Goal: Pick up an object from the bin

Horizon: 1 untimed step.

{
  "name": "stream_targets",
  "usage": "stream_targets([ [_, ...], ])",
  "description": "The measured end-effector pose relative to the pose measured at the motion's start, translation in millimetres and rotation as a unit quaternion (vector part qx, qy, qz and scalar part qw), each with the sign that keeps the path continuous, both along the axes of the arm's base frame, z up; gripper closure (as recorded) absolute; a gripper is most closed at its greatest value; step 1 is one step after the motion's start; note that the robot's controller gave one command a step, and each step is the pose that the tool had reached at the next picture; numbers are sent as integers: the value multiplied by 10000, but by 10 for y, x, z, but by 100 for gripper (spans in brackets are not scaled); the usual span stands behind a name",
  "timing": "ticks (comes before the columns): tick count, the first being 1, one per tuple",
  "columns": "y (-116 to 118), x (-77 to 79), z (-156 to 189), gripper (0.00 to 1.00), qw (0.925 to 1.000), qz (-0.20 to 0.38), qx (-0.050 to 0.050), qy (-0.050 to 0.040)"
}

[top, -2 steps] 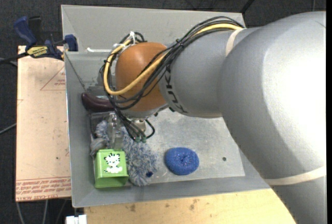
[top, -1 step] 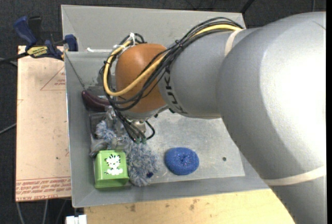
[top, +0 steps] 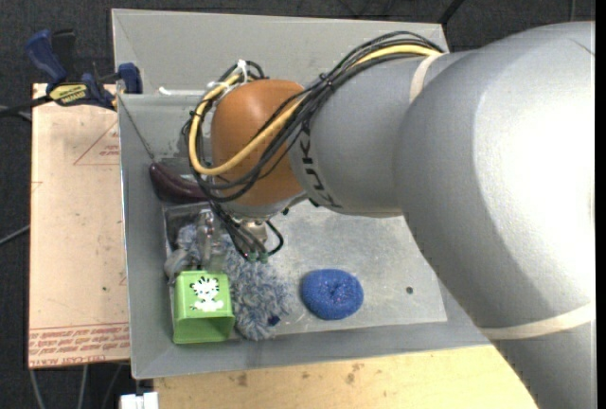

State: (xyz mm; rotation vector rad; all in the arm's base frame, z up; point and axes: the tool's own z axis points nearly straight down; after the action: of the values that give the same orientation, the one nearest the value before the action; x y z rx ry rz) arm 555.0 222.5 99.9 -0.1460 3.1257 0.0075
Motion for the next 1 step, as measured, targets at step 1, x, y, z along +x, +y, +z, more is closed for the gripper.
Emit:
stream_targets([
  [1,0,-3,-8,0,10000,0,0,2],
])
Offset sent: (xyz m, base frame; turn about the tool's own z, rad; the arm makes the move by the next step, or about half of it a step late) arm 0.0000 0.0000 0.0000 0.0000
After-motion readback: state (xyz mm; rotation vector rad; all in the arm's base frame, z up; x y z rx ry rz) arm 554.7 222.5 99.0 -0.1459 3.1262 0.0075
